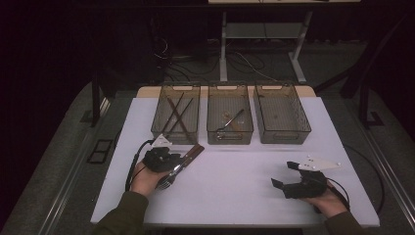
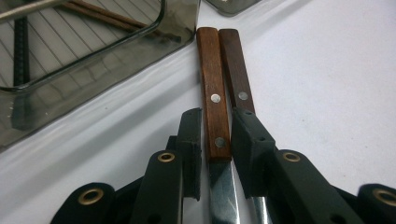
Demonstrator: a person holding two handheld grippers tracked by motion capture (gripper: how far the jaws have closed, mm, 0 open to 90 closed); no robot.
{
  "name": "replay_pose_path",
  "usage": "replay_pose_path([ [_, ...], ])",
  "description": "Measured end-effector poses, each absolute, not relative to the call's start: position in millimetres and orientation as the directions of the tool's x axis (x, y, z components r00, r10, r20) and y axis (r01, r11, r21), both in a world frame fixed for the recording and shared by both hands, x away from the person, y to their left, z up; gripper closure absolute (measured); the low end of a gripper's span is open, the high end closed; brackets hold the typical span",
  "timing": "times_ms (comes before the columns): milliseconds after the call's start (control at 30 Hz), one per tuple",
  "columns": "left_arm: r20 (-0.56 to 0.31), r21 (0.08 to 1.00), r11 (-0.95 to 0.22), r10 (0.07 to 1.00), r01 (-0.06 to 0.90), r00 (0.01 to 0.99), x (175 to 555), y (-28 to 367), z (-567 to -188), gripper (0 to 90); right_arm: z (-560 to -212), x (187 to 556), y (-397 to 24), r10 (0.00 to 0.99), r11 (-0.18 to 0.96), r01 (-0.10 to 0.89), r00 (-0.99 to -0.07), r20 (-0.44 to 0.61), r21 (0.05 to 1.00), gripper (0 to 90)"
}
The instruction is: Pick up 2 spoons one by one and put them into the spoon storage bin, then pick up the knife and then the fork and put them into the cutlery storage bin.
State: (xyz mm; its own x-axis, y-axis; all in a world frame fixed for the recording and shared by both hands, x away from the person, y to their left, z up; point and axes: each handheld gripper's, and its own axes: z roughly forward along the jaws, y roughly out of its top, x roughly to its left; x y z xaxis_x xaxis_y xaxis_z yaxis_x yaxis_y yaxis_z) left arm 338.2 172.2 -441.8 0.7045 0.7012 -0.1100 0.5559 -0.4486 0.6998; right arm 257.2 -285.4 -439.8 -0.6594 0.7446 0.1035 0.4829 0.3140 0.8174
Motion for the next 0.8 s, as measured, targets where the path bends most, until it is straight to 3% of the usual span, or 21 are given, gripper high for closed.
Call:
replay_pose_path([
  [300, -0.096, 0.694, -0.461, 0.702, 0.553, 0.706, 337.5, 170.2, -443.5, 73.3, -439.3, 256.1, -285.6, 0.744, 0.314, 0.48, -0.661, 0.102, 0.819, 11.3],
  [800, 0.0, 0.681, -0.53, 0.69, 0.506, 0.723, 333.1, 166.0, -446.2, 72.3, -439.4, 256.8, -284.4, 0.741, 0.319, 0.479, -0.664, 0.099, 0.818, 11.3],
])
